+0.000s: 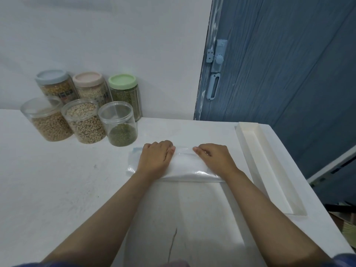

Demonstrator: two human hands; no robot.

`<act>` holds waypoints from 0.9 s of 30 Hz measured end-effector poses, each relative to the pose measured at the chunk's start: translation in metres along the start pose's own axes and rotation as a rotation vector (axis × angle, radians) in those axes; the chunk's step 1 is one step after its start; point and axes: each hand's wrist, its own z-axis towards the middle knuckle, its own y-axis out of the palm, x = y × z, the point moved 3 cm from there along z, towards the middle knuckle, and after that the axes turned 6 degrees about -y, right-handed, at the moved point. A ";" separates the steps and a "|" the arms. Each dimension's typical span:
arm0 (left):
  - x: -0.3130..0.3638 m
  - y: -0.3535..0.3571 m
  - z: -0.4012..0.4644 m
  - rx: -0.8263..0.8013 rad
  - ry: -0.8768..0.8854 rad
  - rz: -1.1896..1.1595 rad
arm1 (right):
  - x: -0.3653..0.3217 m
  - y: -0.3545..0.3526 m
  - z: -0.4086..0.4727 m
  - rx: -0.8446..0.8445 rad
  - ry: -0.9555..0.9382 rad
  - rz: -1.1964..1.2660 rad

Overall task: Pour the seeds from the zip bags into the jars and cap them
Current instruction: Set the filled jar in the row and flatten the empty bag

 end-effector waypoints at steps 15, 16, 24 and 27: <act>0.023 -0.004 -0.004 -0.169 -0.145 0.088 | -0.004 0.004 -0.019 -0.111 0.075 -0.270; 0.025 -0.003 -0.007 -0.119 -0.155 0.132 | -0.005 0.004 -0.021 -0.071 0.058 -0.250; 0.025 0.005 -0.031 0.099 -0.078 0.140 | -0.010 0.002 -0.050 -0.021 0.063 -0.119; 0.025 0.008 -0.038 0.141 -0.050 0.134 | -0.016 -0.008 -0.058 -0.004 0.085 -0.131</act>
